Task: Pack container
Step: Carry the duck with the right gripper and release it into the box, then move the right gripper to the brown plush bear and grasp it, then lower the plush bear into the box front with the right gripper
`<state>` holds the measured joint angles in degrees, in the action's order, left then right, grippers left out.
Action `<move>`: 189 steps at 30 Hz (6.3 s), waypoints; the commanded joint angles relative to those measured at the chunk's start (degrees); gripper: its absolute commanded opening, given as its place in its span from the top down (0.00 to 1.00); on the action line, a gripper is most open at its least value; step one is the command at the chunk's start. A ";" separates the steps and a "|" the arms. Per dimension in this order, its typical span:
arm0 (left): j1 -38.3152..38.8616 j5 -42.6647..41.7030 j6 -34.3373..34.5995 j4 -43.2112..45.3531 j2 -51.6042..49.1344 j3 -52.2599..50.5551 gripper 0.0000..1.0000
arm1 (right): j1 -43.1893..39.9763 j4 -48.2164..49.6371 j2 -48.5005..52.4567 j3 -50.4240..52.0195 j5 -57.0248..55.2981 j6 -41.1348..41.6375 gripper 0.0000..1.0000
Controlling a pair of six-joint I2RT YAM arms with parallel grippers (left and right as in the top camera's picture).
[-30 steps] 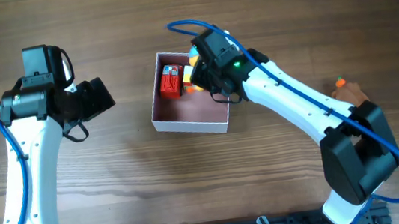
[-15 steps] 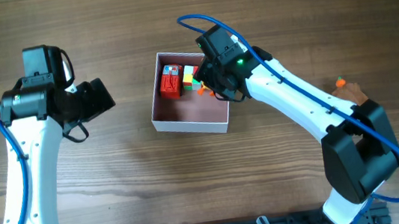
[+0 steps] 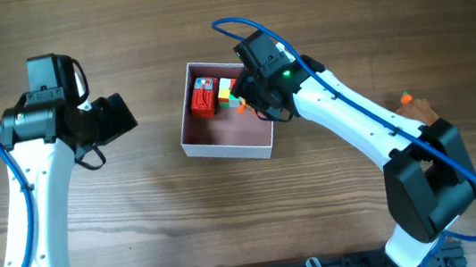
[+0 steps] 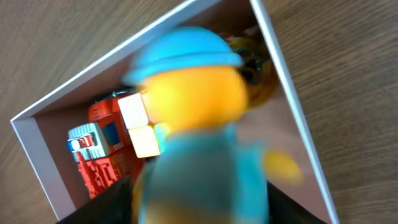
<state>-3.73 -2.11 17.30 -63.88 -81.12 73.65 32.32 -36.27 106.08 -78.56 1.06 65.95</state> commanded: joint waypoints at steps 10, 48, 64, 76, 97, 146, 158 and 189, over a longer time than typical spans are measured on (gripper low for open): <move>-0.20 -1.11 0.11 -0.09 -0.33 -0.37 0.05 | 0.07 -0.96 0.66 -0.61 2.01 -0.09 0.25; -0.20 -1.11 0.09 -0.07 -0.33 -0.37 0.05 | -52.17 -27.10 -18.93 10.01 -9.77 -67.49 0.00; -0.20 -1.11 0.09 -0.26 -0.33 -0.37 0.05 | -52.17 -18.64 -0.04 11.37 -6.21 -67.45 0.01; -0.20 -1.11 0.09 -0.76 -0.33 -0.37 0.05 | -52.17 -19.67 0.07 11.37 -6.10 -66.05 0.64; -0.20 -1.09 0.11 -0.70 -0.33 -0.37 0.05 | -20.70 -27.41 -15.87 -6.80 5.46 -65.37 0.75; -0.20 -1.09 0.09 -1.51 -0.33 -0.37 0.05 | 10.49 -15.06 5.22 -10.43 -5.11 -82.36 0.04; -0.20 -1.09 0.09 -1.09 -0.33 -0.37 0.05 | 10.86 -15.34 -5.55 -14.43 4.48 -81.59 0.38; -0.20 -1.09 0.07 -1.73 -0.33 -0.37 0.05 | 10.73 -4.26 5.01 1.29 3.93 -69.90 0.95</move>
<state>-3.73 -2.52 17.30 -65.56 -81.12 73.65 43.09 -40.16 109.56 -78.24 6.63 -4.93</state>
